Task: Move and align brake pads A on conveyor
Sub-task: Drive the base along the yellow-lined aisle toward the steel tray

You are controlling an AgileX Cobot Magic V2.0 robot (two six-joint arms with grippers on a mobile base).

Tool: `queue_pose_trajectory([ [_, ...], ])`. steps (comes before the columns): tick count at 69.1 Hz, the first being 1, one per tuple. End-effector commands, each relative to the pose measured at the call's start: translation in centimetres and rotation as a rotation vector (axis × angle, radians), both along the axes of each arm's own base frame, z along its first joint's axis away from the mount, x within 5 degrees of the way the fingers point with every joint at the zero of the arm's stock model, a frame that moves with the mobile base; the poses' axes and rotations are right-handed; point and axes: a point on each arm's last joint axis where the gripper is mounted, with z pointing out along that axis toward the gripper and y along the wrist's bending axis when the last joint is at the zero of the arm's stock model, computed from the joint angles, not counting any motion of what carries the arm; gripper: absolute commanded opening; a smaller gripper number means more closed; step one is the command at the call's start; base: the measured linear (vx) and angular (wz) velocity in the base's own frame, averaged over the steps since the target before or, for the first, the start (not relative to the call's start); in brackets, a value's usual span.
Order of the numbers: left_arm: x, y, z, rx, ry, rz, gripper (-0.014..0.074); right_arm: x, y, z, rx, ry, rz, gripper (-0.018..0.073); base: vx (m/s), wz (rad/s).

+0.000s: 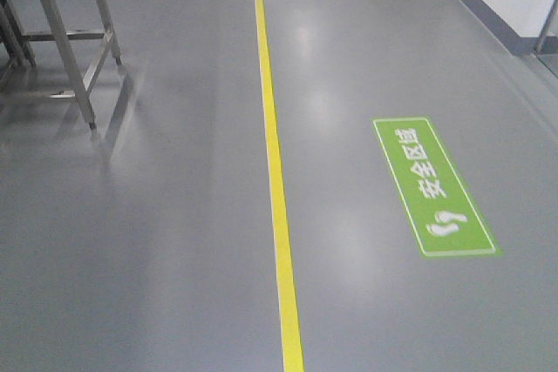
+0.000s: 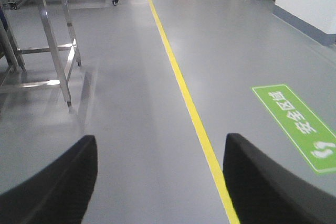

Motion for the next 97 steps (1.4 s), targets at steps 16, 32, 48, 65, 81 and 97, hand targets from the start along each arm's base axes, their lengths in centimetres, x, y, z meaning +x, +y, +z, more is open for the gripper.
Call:
queue_pose_trajectory([
  [16, 0.18, -0.06, 1.29, -0.013, -0.079, -0.006, 0.0481, 0.00, -0.17, 1.39, 0.005, -0.082, -0.021, 0.0496, 0.80, 0.11],
  [32, 0.18, -0.06, 1.29, -0.013, -0.080, -0.006, 0.0481, 0.00, -0.17, 1.39, 0.005, -0.082, -0.021, 0.0496, 0.77, 0.09],
  [48, 0.18, -0.06, 1.28, -0.013, -0.079, -0.006, 0.0481, 0.00, -0.17, 1.39, 0.005, -0.082, -0.021, 0.0496, 0.78, -0.02],
  [65, 0.18, -0.06, 1.29, -0.013, -0.080, -0.006, 0.0481, 0.00, -0.17, 1.39, 0.005, -0.082, -0.021, 0.0496, 0.79, -0.03],
  [81, 0.18, -0.06, 1.29, -0.013, -0.080, -0.006, 0.0481, 0.00, -0.17, 1.39, 0.005, -0.082, -0.021, 0.0496, 0.78, -0.01],
  [97, 0.18, -0.06, 1.29, -0.013, -0.080, -0.006, 0.0481, 0.00, -0.17, 1.39, 0.005, -0.082, -0.021, 0.0496, 0.77, 0.04],
])
